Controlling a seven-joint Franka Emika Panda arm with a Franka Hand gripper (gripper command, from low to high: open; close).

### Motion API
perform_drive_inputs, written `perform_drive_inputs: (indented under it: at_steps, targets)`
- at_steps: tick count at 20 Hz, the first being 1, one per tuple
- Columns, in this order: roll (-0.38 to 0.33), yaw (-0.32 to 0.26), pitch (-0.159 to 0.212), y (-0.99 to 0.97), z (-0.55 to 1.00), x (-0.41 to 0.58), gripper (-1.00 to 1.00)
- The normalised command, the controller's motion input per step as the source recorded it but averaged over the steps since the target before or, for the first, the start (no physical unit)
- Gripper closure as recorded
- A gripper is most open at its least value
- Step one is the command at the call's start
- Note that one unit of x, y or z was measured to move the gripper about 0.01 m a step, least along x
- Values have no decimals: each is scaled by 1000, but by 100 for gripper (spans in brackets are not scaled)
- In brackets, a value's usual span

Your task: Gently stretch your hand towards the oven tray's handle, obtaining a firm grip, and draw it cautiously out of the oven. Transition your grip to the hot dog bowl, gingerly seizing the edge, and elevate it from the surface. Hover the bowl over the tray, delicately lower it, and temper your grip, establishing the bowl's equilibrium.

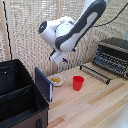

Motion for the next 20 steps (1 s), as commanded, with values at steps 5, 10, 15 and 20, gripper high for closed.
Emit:
perform_drive_inputs:
  at_steps: [5, 10, 15, 20]
  targets:
    - [-163, 211, 0, -362, -5, 5, -100]
    - [-136, 254, 0, -305, 0, 0, -100]
    - [-167, 196, 4, -419, 0, 0, -100]
    - [-133, 184, -22, -536, 0, 0, -100]
